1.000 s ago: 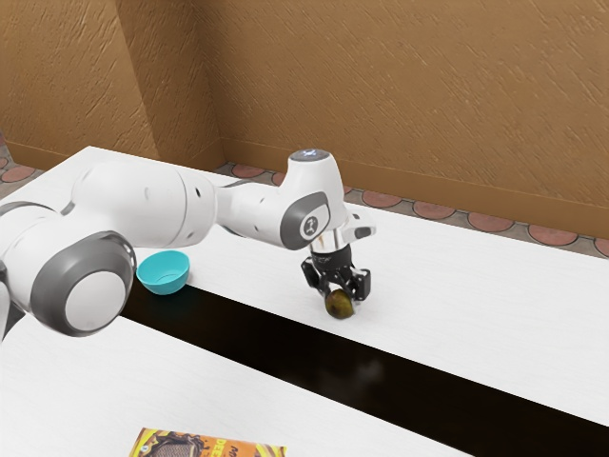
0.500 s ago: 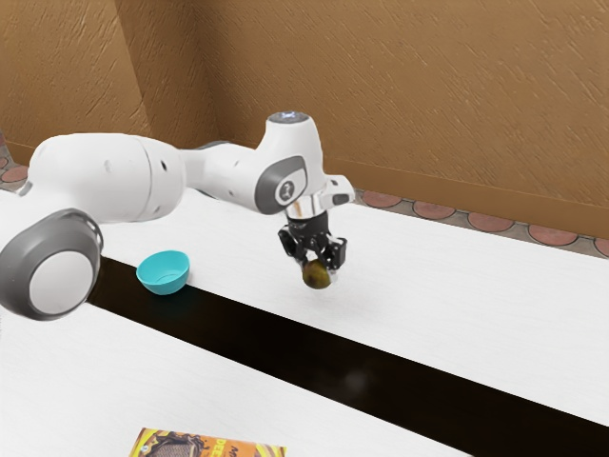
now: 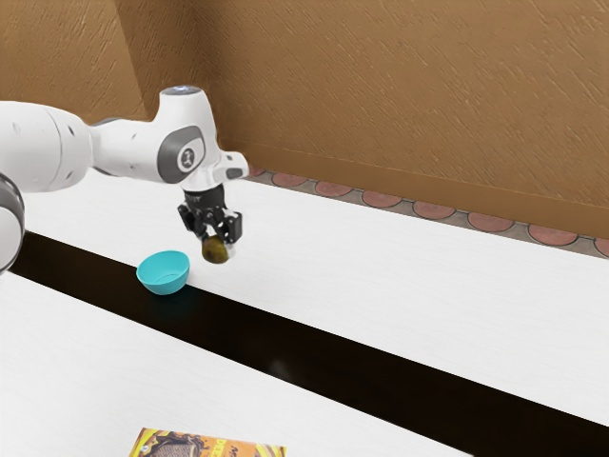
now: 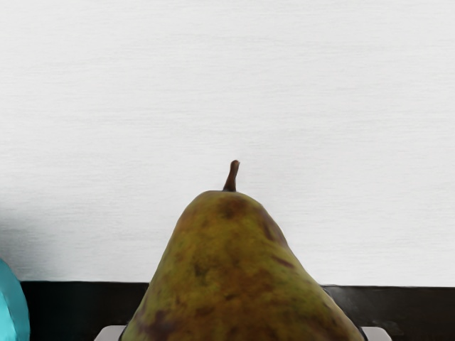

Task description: Place the pear in the bowl.

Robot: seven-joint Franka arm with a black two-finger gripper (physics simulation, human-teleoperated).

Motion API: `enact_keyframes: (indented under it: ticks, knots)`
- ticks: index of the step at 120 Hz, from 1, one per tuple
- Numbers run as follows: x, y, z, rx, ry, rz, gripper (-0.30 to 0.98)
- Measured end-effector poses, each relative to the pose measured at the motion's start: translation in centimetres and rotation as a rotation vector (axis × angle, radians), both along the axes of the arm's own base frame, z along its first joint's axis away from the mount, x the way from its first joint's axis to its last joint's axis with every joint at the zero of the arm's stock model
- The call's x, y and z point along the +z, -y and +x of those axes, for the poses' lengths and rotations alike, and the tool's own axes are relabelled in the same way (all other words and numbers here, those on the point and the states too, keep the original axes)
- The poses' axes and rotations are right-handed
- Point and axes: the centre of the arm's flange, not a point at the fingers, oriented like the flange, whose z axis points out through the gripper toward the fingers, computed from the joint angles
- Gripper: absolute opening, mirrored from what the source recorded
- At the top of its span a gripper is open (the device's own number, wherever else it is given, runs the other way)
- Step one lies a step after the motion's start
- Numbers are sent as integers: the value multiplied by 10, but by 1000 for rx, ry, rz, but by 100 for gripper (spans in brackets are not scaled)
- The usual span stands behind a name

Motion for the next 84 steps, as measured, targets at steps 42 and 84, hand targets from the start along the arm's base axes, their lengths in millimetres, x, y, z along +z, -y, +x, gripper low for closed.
enact_keyframes:
  ticks: [42, 84]
  knots:
    - [-5, -87, -37, 2, -56, 44, 14]
    - [-24, -129, -21, -36, -77, 91, 17]
